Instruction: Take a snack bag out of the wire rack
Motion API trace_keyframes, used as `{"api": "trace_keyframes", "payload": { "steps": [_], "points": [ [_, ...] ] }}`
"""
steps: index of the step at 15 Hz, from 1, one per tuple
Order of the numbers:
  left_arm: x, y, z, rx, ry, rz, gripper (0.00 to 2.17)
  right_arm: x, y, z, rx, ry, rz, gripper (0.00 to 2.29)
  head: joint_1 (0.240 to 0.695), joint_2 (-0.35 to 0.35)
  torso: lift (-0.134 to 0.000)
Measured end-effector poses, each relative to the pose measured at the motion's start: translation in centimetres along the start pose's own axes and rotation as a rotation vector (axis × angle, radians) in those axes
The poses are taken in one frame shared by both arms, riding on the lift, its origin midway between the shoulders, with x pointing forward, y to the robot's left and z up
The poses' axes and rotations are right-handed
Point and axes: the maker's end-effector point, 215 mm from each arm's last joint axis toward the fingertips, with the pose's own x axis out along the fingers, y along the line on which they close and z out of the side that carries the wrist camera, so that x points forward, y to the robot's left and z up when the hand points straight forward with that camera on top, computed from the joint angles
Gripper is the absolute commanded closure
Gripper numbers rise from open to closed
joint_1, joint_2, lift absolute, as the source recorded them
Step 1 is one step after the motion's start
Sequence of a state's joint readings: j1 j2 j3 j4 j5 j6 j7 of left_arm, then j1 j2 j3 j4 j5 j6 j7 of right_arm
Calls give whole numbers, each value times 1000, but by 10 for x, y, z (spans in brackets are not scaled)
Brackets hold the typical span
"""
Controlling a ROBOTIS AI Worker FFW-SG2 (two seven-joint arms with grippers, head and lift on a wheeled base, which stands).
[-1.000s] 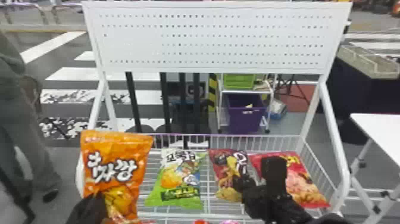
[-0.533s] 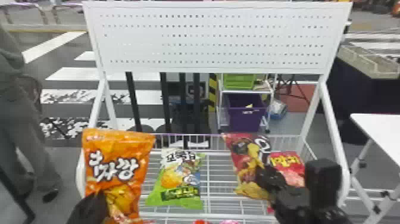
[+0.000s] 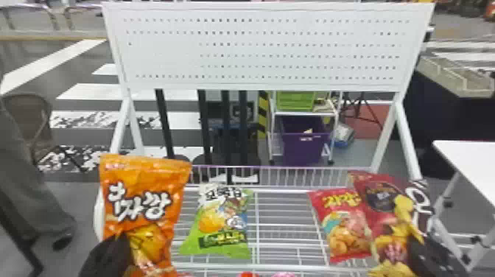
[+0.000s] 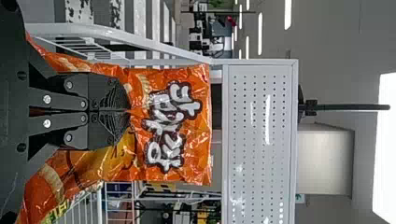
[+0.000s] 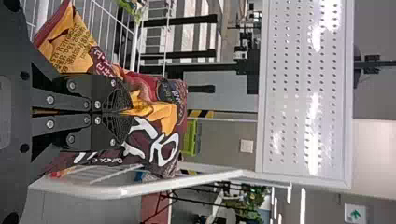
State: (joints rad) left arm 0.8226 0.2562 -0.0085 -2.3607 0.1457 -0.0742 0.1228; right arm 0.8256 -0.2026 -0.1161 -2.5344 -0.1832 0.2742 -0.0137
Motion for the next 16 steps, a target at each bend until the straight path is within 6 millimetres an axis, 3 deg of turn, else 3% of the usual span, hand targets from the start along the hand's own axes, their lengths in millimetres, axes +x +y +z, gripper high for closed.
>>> {"api": "trace_keyframes", "payload": {
  "steps": [2, 5, 16],
  "points": [
    [0, 1, 0, 1, 0, 0, 1959, -22, -12, -4, 15, -10, -18, 2250, 499, 0, 0],
    [0, 0, 0, 0, 1, -1, 1959, -37, -17, -10, 19, -3, -35, 2250, 499, 0, 0],
    [-1, -1, 2, -5, -4, 0, 1959, -42, -17, 2, 9, -47, -39, 2250, 499, 0, 0]
  ]
}}
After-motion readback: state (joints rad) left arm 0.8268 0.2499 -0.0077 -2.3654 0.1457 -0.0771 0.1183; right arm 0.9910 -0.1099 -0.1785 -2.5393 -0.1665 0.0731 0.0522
